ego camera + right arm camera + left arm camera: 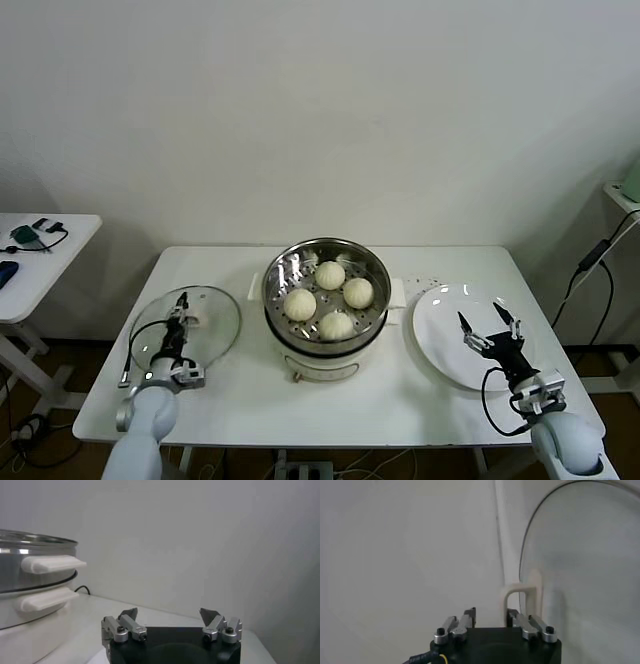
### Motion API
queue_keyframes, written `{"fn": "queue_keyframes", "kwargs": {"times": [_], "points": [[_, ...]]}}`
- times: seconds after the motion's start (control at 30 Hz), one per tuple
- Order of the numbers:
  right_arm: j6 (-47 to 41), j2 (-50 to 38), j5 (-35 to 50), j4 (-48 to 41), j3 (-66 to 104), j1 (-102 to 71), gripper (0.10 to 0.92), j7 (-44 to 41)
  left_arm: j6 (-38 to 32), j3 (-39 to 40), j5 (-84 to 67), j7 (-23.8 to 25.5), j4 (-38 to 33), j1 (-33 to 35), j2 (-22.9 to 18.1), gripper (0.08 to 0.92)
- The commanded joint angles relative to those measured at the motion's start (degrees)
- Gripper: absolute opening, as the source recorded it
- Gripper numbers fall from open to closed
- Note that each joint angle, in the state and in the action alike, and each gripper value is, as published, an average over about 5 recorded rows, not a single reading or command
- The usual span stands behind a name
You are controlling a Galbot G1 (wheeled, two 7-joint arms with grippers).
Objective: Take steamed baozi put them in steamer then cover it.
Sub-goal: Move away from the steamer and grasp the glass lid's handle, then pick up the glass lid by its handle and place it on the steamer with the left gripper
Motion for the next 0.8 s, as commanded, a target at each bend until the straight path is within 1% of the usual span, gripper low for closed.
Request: {"fn": "queue_keyframes", "kwargs": {"times": [0.03,0.17,0.27,0.43,0.6,0.7,0.8], "points": [[0.31,0.14,-0.54,-0.81,-0.01,0.33,0.823,-0.22,0.37,0.14,-5.2,1.38,-7.11,3.68,2.29,0.333],[0.55,0.13,-0.67,-1.58,0.07,0.73,0.823,-0.4,1.58,-0.02,-7.84,1.99,-13.88,7.19,4.58,0.221],[0.72,0.06,-0.71,-2.2,0.15,1.12,0.823,-0.44,3.05,-0.03,-8.9,1.87,-19.86,10.24,6.28,0.16],[0.92,-0.18,-0.96,-3.17,0.1,1.8,0.823,-0.44,8.96,0.18,-10.66,2.33,-31.47,16.84,9.36,0.15],[0.95,-0.41,-1.35,-4.16,-0.25,2.73,0.823,-0.42,19.57,1.84,-12.66,6.62,-44.15,22.43,13.24,0.15],[0.91,-0.48,-1.67,-4.71,-0.53,3.36,0.823,-0.41,24.85,3.92,-14.36,8.19,-49.3,23.48,16.03,0.15],[0.9,-0.49,-2.14,-5.31,-0.96,4.02,0.823,-0.37,29.63,7.11,-15.93,9.16,-53.05,22.4,19.16,0.15]]}}
